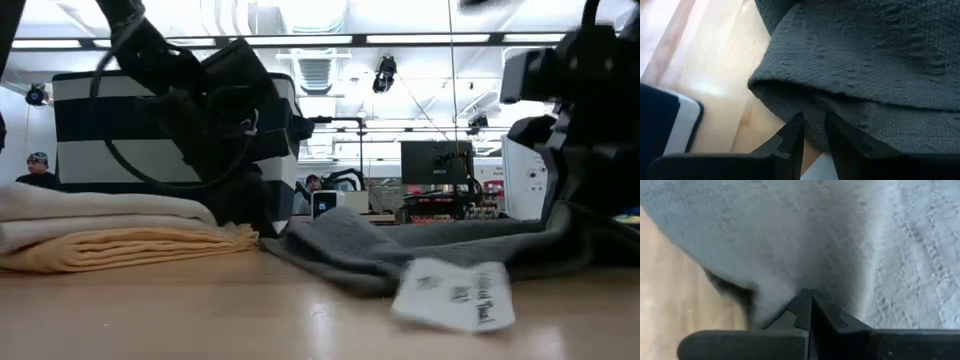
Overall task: Fold towel
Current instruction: Fold the gray kitchen towel
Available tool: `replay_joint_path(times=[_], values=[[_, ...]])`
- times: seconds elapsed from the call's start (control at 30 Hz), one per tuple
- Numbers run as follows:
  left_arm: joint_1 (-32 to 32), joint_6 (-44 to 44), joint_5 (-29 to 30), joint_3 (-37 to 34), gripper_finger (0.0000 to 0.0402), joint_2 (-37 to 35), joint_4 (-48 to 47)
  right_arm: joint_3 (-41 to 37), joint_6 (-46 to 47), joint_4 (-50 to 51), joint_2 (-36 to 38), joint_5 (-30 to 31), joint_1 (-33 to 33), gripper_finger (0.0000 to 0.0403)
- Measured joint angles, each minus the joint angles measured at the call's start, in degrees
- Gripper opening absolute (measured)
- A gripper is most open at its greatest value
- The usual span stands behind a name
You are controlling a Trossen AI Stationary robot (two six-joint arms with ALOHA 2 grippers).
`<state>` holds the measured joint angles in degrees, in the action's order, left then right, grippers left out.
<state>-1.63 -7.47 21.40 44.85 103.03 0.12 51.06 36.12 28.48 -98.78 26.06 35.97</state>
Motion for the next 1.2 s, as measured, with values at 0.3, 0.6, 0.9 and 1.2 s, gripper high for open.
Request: replay_joint_path(times=[0.3,0.6,0.9,1.2], values=[[-5.65,-1.6,-1.92,-0.53,0.0077,-8.77,-3.99,0.01,-0.24,-0.02,3.81,-1.18,0.37,0.0],[-8.45,-13.3,-1.3,0.99,0.0077,-13.98,-16.79,0.01,-0.22,0.06,3.91,-0.98,0.37,0.0],[-9.32,-23.4,-12.0,-5.87,0.0077,-12.48,-15.44,-0.01,-0.28,0.19,3.91,-1.24,0.37,0.0],[-16.99,-28.71,-29.62,-3.73,0.0077,-13.17,-21.61,-0.06,-0.24,0.08,3.91,-2.51,0.37,0.0]])
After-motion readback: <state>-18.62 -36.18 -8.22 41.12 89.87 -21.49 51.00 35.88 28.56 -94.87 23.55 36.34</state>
